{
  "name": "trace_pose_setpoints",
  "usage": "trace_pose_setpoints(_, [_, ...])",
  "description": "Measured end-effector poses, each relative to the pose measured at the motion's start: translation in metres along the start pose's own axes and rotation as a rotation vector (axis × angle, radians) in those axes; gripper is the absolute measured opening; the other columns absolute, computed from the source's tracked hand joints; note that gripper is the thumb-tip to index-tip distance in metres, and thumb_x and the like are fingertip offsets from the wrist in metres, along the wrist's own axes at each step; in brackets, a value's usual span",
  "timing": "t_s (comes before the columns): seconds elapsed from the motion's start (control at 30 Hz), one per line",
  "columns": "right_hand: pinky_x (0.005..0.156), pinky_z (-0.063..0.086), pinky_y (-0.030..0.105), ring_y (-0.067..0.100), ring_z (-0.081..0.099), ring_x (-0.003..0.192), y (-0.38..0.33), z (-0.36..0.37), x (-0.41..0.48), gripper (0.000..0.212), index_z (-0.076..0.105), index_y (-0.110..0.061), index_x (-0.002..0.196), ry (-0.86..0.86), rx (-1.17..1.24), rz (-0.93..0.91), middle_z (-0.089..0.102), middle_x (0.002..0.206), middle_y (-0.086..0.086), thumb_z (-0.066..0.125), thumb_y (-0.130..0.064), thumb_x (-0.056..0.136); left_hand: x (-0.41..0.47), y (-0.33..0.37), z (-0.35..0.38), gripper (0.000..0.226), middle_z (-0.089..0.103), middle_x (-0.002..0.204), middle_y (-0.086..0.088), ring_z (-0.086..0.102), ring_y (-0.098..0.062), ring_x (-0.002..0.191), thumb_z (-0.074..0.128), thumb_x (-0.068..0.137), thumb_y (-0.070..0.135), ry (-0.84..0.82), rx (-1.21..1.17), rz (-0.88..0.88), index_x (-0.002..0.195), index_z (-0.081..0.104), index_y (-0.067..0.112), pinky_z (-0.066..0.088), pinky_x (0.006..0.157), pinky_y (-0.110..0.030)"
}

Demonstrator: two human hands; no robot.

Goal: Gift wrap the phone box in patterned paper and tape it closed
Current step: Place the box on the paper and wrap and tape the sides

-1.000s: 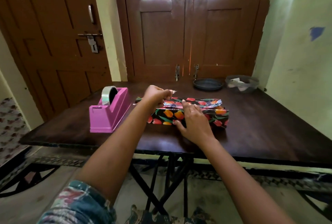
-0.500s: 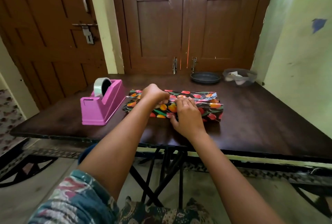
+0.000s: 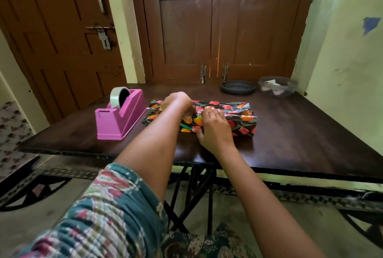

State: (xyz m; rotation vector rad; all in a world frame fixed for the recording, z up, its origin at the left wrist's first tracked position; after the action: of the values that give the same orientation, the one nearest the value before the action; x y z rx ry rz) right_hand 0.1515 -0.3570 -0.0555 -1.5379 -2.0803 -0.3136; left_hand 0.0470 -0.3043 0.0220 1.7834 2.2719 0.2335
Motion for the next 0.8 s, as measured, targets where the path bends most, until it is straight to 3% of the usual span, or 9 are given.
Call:
trace_pose_setpoints(0.1, [0.114, 0.024, 0.035, 0.026, 0.040, 0.129, 0.000, 0.000, 0.001, 0.048, 0.045, -0.004, 0.129, -0.005, -0.003, 0.002, 0.049, 0.134, 0.013, 0.057, -0.022, 0.085, -0.003, -0.009, 0.008, 0.050, 0.054, 0.092, -0.005, 0.052, -0.019, 0.080, 0.063, 0.079, 0.057, 0.102, -0.027, 0.019, 0.097, 0.055, 0.011, 0.039, 0.058, -0.028])
trace_pose_setpoints(0.23, [0.114, 0.022, 0.034, 0.025, 0.039, 0.130, 0.000, 0.000, 0.001, 0.049, 0.044, -0.004, 0.130, -0.008, -0.007, 0.008, 0.048, 0.136, 0.013, 0.056, -0.023, 0.086, -0.006, -0.025, 0.021, 0.055, 0.050, 0.066, -0.001, 0.048, -0.014, 0.058, 0.060, 0.077, 0.063, 0.148, -0.187, -0.022, 0.075, 0.045, 0.010, 0.033, 0.047, -0.025])
trace_pose_setpoints(0.33, [0.114, 0.024, 0.035, 0.026, 0.040, 0.129, 0.000, -0.001, 0.001, 0.048, 0.045, -0.004, 0.128, -0.005, 0.012, 0.008, 0.049, 0.134, 0.013, 0.057, -0.023, 0.086, -0.004, -0.034, 0.031, 0.051, 0.056, 0.061, 0.000, 0.052, -0.014, 0.056, 0.062, 0.077, 0.060, 0.167, -0.358, -0.026, 0.072, 0.052, 0.011, 0.037, 0.047, -0.026])
trace_pose_setpoints(0.4, [0.113, 0.024, 0.034, 0.025, 0.039, 0.128, 0.001, -0.002, 0.000, 0.046, 0.045, -0.005, 0.127, -0.004, 0.016, 0.007, 0.049, 0.133, 0.013, 0.056, -0.023, 0.086, -0.004, -0.041, 0.039, 0.055, 0.067, 0.067, -0.003, 0.064, -0.018, 0.065, 0.065, 0.073, 0.062, 0.188, -0.495, 0.007, 0.077, 0.063, 0.008, 0.052, 0.060, -0.032])
trace_pose_setpoints(0.47, [0.113, 0.023, 0.033, 0.025, 0.039, 0.128, 0.002, -0.003, 0.000, 0.046, 0.045, -0.005, 0.127, -0.007, 0.016, 0.001, 0.049, 0.133, 0.012, 0.056, -0.022, 0.086, -0.005, -0.046, 0.044, 0.052, 0.069, 0.066, -0.002, 0.068, -0.018, 0.067, 0.066, 0.073, 0.060, 0.219, -0.553, 0.043, 0.077, 0.067, 0.008, 0.055, 0.071, -0.033])
trace_pose_setpoints(0.57, [0.115, 0.020, 0.032, 0.026, 0.039, 0.130, 0.004, -0.003, -0.002, 0.047, 0.045, -0.004, 0.129, -0.011, 0.020, -0.016, 0.049, 0.134, 0.013, 0.056, -0.019, 0.085, -0.012, -0.048, 0.045, 0.047, 0.068, 0.067, -0.003, 0.067, -0.018, 0.069, 0.066, 0.075, 0.056, 0.295, -0.470, 0.087, 0.075, 0.065, 0.009, 0.048, 0.064, -0.030])
trace_pose_setpoints(0.7, [0.116, 0.016, 0.032, 0.025, 0.041, 0.130, 0.005, -0.003, -0.002, 0.048, 0.045, -0.004, 0.129, -0.016, 0.023, -0.025, 0.050, 0.134, 0.013, 0.056, -0.018, 0.084, -0.018, -0.063, 0.056, 0.047, 0.067, 0.093, -0.011, 0.064, -0.030, 0.087, 0.072, 0.073, 0.051, 0.376, -0.148, 0.127, 0.093, 0.065, 0.008, 0.047, 0.067, -0.033])
trace_pose_setpoints(0.8, [0.116, 0.016, 0.032, 0.026, 0.043, 0.128, 0.005, -0.003, -0.002, 0.048, 0.046, -0.003, 0.128, -0.007, 0.029, -0.015, 0.052, 0.132, 0.013, 0.057, -0.017, 0.083, -0.018, -0.070, 0.060, 0.039, 0.068, 0.094, -0.009, 0.064, -0.028, 0.088, 0.069, 0.078, 0.046, 0.378, -0.094, 0.144, 0.093, 0.064, 0.010, 0.045, 0.064, -0.031])
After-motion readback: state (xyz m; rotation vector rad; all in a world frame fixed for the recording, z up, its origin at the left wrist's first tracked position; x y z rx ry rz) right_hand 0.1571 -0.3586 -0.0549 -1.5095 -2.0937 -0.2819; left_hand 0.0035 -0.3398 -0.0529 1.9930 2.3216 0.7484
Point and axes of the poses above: each hand's wrist, its own x-axis towards the middle knuckle, its own z-axis out of the palm, y = z × x, the point moved 1 cm from there along x, towards the middle knuckle
